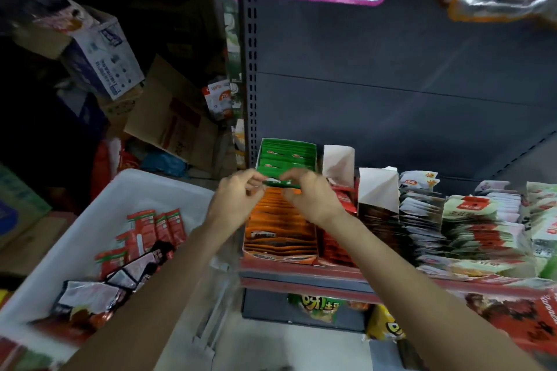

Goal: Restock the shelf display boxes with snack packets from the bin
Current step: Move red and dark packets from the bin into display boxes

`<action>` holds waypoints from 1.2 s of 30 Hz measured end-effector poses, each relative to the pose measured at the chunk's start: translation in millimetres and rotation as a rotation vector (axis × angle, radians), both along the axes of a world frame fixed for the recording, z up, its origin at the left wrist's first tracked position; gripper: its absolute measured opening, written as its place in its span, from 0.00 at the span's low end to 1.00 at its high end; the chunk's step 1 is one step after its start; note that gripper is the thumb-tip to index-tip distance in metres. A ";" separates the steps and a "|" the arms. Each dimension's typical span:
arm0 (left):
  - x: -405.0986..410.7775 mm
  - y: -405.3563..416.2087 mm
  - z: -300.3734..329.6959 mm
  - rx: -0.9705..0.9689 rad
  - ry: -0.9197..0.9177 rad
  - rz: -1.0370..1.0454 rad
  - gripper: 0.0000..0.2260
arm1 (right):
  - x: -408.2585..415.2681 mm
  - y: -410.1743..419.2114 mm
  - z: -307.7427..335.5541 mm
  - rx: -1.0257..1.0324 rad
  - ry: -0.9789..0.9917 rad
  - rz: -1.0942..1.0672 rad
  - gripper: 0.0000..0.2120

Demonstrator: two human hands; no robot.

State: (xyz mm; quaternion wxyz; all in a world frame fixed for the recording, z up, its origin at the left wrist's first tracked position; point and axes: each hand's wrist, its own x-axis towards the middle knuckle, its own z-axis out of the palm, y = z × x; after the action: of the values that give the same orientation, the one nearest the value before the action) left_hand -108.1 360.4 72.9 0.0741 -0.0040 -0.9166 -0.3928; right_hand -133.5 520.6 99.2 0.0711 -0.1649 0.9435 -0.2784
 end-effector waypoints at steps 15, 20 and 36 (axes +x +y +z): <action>91.0 -288.7 -116.9 -0.296 -0.463 0.120 0.14 | 68.6 -269.6 -115.8 0.069 -0.420 -0.018 0.25; 82.8 -306.4 -147.7 -0.249 -0.593 -0.158 0.23 | 60.8 -302.0 -161.3 0.112 -0.601 -0.240 0.29; 54.5 -307.2 -171.4 0.587 -0.660 0.357 0.13 | 14.0 -331.6 -195.1 0.041 -0.334 -0.358 0.04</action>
State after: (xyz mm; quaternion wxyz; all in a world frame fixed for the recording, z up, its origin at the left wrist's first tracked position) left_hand -53.6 53.3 -98.5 -0.1568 0.2996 -0.7278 -0.5966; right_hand -119.5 189.0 -95.9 0.1791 0.0546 0.9383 -0.2909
